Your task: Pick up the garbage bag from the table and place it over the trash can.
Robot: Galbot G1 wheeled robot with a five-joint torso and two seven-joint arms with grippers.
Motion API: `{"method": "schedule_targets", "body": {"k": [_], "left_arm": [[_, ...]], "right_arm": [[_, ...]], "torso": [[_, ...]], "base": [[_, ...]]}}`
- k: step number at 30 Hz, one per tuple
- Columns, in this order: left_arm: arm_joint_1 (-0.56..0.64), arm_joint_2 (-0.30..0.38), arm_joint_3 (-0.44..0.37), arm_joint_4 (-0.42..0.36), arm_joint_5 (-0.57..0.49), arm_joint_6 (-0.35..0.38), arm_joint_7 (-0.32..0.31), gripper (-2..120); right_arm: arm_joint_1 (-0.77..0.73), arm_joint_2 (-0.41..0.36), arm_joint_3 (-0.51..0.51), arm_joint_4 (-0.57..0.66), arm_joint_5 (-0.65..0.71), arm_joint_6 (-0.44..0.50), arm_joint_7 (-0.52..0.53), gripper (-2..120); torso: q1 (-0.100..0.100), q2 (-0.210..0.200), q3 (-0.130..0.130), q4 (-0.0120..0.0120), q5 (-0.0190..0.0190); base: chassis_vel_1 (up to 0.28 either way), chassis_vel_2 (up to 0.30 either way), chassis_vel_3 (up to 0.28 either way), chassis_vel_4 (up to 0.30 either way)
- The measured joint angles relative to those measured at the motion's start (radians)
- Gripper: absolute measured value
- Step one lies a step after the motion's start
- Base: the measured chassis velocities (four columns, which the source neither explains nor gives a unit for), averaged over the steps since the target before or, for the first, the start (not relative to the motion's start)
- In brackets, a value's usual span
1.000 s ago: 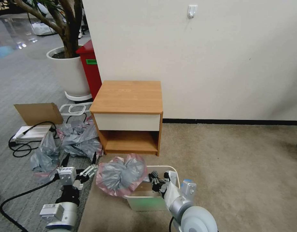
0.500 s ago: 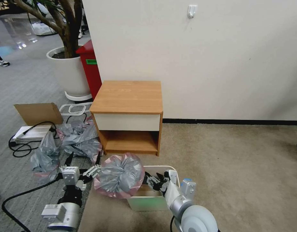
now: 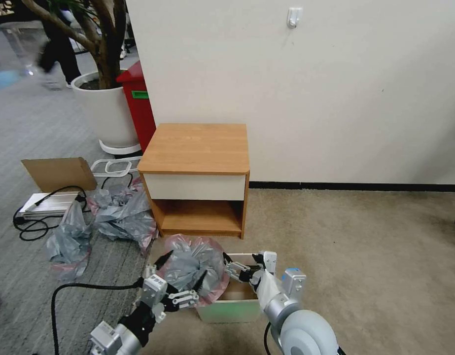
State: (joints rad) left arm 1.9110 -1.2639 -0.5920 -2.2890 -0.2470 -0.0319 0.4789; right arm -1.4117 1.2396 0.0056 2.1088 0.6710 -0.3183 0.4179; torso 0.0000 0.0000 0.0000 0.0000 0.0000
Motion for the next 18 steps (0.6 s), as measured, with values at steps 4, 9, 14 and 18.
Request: {"method": "schedule_targets", "body": {"k": [4,9,14,18], "left_arm": [[-0.009,0.0,0.024,0.007,-0.048,0.024,-0.012,100],[-0.034,-0.017,0.079,0.036,-0.101,0.066,-0.182,100],[-0.087,-0.055,0.139,0.092,-0.138,0.135,-0.333,100],[-0.11,-0.067,0.16,0.142,-0.137,0.15,-0.373,100]], "right_arm": [[-0.006,0.013,0.02,0.006,-0.034,0.034,-0.007,100],[-0.039,0.04,0.084,0.027,-0.107,0.095,-0.028,100],[-0.118,0.067,0.15,0.069,-0.128,0.145,-0.044,100],[-0.148,0.079,0.168,0.084,-0.13,0.159,-0.052,100]], "torso": [[0.0,0.0,0.0,0.0,0.0001],[0.0,0.0,0.0,0.0,0.0],[0.0,0.0,0.0,-0.0001,0.0],[0.0,0.0,0.0,-0.0001,-0.0001]], "base": [[0.0,0.0,0.0,0.0],[0.0,0.0,0.0,0.0],[0.0,0.0,0.0,0.0],[0.0,0.0,0.0,0.0]]}}
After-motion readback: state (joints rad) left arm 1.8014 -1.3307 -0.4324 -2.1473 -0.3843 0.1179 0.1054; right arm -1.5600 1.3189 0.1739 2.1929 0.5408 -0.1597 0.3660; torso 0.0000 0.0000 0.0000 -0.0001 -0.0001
